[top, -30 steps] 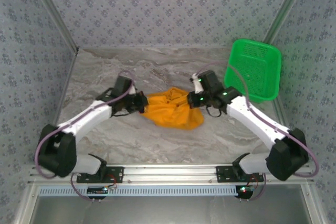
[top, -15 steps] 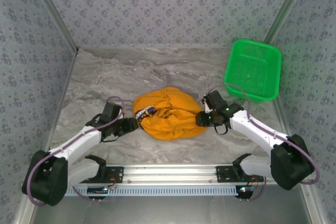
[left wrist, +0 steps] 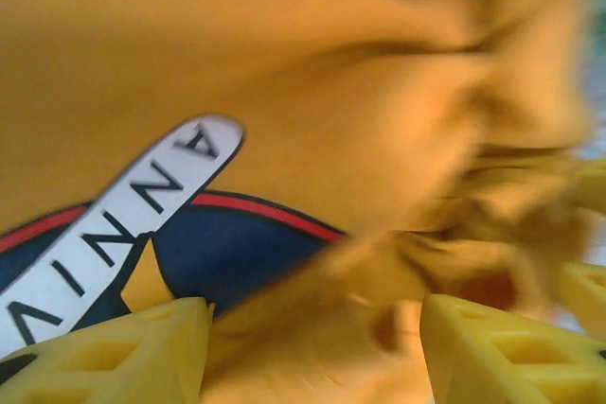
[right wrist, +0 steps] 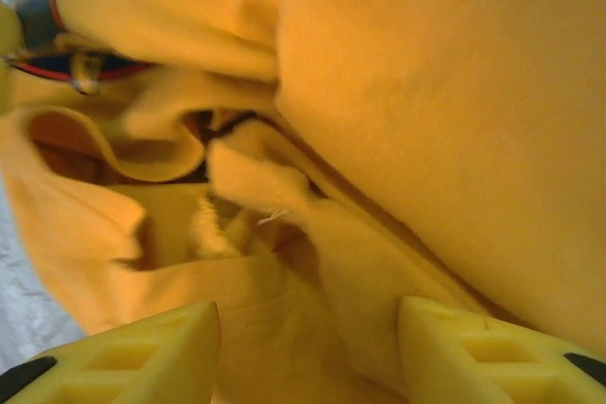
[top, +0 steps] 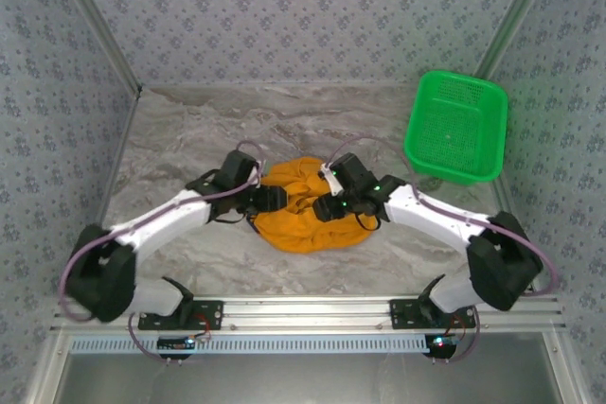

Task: Fold the inside-out t-shirt

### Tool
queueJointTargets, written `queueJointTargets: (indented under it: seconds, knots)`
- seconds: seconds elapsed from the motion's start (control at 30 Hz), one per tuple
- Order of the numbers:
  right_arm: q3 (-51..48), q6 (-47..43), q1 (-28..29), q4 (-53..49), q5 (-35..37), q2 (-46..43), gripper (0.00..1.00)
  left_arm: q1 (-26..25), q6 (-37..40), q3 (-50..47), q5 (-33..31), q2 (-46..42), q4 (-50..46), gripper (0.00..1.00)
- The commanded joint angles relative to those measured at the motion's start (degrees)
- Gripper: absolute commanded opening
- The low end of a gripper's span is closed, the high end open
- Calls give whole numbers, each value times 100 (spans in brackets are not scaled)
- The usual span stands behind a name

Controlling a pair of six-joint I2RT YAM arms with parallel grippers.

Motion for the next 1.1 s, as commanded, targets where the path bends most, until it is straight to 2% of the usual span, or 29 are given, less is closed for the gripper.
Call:
queueJointTargets:
  seconds: [0.0,0.03,0.07,0.1,0.13,0.17,0.23,0.3,0.4,0.47,0.57,0.6,0.63,0.67,0.7,0.8,0.87,0.97,1.07]
  knots:
    - [32,230,59,494,103,408,47,-43,-102,337,-135,594,219,56]
    - [12,91,49,611,76,589,25,-53,-32,411,-38,811,265,43]
    - [5,-14,-25,676,-64,723,8,-52,113,486,99,983,247,26]
    - [40,4,-188,693,-377,777,0,-30,273,572,213,1068,168,14]
    - [106,110,-417,725,-816,729,0,41,476,737,373,1091,8,3]
    - [136,215,-607,823,-1130,548,0,134,657,943,572,1028,-182,0]
    - [280,308,-873,828,-1243,66,0,351,892,1400,894,745,-483,0]
    - [737,162,-1106,393,-1245,-414,0,509,1036,2010,1138,412,-811,0]
    - [1327,-124,-1252,-176,-1148,-1010,0,545,1190,2556,1159,-104,-953,0]
    - [1313,-229,-1230,-197,-1117,-1449,0,527,1090,2334,1083,-523,-569,0]
    - [390,-189,-1028,63,-815,-2125,0,355,1004,1180,531,-1238,426,3]
    - [-135,-117,-919,255,-662,-2307,4,268,970,575,336,-1411,768,7]
    - [-615,5,-789,447,-504,-2408,14,219,894,87,302,-1483,1093,12]
    - [-1155,149,-656,682,-456,-2439,30,194,752,-459,310,-1497,1447,24]
    - [-1623,288,-566,866,-445,-2411,40,185,581,-957,305,-1448,1723,36]
    - [-2117,547,-536,727,-1001,-2201,48,185,201,-1946,506,-1299,2223,51]
    - [-1927,436,-487,167,-1006,-2182,53,184,117,-2030,549,-1462,1744,53]
    - [-1334,75,-345,-628,-800,-2236,54,151,97,-1762,605,-1976,715,55]
    - [-798,-59,-21,-829,-365,-2046,55,84,-76,-1461,692,-2302,159,55]
